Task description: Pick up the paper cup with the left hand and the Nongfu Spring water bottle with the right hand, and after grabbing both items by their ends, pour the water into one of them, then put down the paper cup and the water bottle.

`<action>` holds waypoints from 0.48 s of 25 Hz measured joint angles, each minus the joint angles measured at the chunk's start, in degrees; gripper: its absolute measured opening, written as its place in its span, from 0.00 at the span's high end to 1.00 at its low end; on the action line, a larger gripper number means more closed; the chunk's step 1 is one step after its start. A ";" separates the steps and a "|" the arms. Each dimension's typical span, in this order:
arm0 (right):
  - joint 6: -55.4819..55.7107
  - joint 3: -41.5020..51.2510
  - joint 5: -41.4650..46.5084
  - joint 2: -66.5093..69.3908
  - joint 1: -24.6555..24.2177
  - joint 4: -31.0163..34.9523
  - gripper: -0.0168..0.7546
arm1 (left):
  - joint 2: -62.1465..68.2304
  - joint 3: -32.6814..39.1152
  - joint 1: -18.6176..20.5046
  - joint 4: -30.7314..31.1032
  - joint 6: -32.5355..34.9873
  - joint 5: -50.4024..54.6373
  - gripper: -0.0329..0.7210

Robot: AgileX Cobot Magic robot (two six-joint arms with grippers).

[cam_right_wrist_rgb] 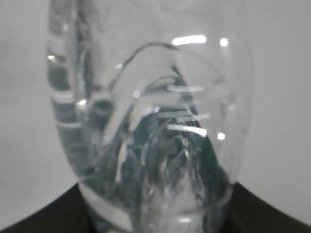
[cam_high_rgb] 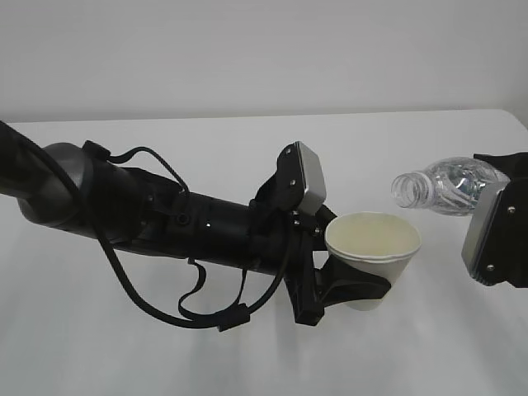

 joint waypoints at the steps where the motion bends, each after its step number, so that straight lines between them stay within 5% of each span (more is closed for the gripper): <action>1: -0.24 0.00 -0.42 0.00 0.00 0.00 0.52 | 0.00 0.00 0.00 0.00 0.00 0.00 0.39; 12: -3.19 0.00 -2.78 0.00 0.00 0.18 0.52 | 0.00 0.00 0.00 0.00 0.00 0.00 0.39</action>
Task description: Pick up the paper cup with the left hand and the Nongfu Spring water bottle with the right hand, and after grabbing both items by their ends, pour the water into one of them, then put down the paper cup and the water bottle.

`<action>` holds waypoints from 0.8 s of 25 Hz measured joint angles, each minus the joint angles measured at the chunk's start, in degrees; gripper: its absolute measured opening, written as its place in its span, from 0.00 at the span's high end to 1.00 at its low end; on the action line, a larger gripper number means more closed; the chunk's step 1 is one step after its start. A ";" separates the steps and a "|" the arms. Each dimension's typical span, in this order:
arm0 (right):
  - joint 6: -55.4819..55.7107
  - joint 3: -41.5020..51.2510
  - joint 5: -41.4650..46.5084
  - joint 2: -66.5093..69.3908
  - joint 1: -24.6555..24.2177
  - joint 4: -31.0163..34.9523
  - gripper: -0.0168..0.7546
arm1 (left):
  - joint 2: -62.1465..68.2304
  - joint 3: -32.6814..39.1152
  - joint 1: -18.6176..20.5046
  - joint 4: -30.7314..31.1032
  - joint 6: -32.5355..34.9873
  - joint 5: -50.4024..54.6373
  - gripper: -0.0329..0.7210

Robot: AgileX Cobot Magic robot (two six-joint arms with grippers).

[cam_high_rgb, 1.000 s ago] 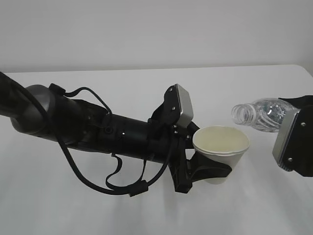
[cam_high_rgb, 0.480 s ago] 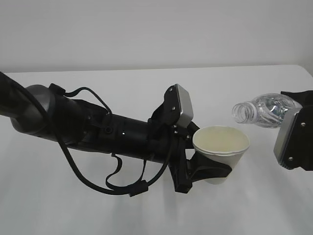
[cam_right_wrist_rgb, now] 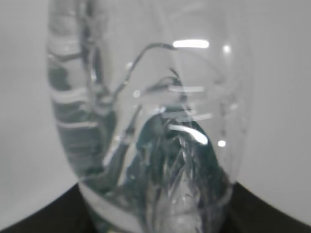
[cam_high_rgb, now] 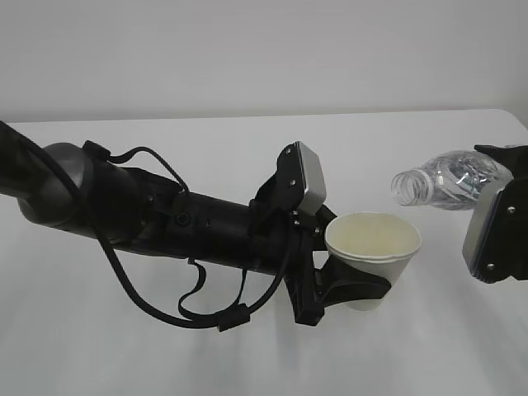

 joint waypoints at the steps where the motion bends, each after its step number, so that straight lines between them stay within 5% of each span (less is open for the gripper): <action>1: -0.12 0.00 -0.09 0.00 0.00 0.00 0.52 | 0.00 0.00 0.00 0.00 0.00 0.00 0.39; 20: -3.63 0.00 -1.88 0.00 0.00 0.19 0.52 | 0.00 0.00 0.00 0.00 0.00 0.00 0.39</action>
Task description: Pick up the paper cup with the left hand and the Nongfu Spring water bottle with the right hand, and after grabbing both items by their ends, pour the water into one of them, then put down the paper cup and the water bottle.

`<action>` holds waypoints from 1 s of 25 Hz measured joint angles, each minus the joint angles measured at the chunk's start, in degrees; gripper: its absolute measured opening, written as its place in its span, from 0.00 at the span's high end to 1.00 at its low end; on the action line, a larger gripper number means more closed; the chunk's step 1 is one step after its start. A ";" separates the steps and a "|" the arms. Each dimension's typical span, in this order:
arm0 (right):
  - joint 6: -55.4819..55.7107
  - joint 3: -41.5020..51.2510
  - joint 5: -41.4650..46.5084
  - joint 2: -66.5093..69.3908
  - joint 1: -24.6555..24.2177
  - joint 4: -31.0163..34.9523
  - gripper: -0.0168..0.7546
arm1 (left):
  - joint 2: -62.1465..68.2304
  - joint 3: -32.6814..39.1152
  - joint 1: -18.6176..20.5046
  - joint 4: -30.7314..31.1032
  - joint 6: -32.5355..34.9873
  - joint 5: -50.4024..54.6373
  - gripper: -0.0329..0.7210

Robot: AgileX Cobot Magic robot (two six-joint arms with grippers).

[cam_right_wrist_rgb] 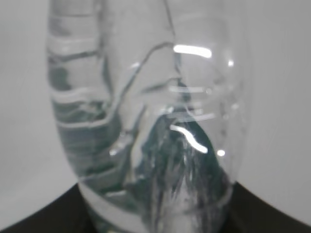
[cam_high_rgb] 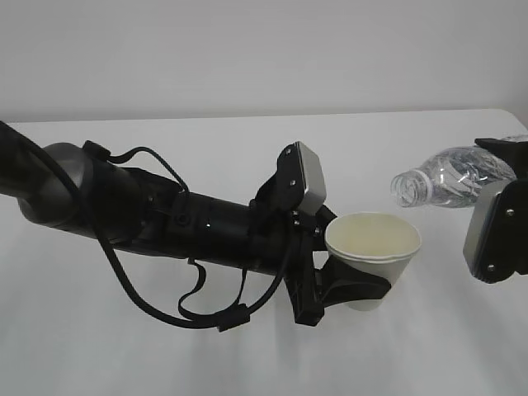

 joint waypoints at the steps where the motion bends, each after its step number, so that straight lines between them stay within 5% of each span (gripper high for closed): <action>1: -0.16 0.00 0.00 0.00 0.00 0.00 0.52 | 0.00 0.00 0.00 0.00 0.00 0.00 0.39; 25: -1.59 0.00 -0.35 0.00 0.00 0.09 0.52 | 0.00 0.00 0.00 0.00 -0.10 0.00 0.39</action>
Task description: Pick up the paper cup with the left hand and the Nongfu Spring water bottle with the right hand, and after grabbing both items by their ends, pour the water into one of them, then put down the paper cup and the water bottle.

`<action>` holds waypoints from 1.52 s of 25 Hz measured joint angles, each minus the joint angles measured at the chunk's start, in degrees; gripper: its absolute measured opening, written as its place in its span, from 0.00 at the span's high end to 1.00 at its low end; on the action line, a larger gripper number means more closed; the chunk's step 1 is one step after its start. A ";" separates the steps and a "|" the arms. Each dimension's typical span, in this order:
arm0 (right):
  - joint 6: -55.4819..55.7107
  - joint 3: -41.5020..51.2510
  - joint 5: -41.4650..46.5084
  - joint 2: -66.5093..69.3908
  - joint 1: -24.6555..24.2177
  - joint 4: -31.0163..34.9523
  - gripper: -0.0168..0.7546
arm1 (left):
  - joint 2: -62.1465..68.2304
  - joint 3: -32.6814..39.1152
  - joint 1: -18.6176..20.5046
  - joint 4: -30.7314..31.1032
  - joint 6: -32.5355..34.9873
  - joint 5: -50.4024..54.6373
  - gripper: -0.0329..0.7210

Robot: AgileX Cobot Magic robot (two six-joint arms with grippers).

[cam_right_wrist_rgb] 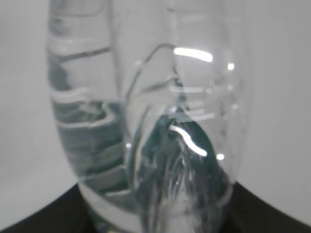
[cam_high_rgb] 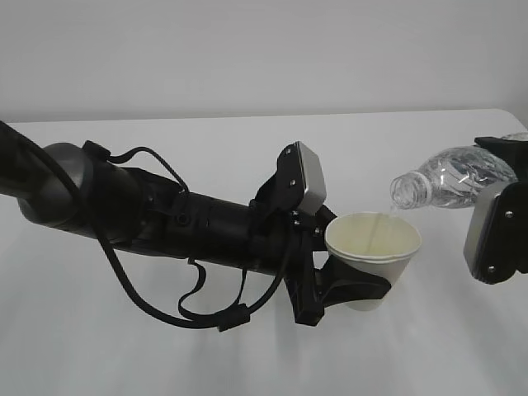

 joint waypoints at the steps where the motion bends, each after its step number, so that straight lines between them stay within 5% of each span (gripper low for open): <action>1: 0.00 0.00 0.00 0.00 0.00 0.00 0.52 | 0.00 0.00 0.00 0.00 0.00 0.00 0.39; 38: -0.30 0.00 -1.07 0.00 0.00 -0.07 0.52 | 0.00 0.00 0.00 0.10 0.00 0.00 0.39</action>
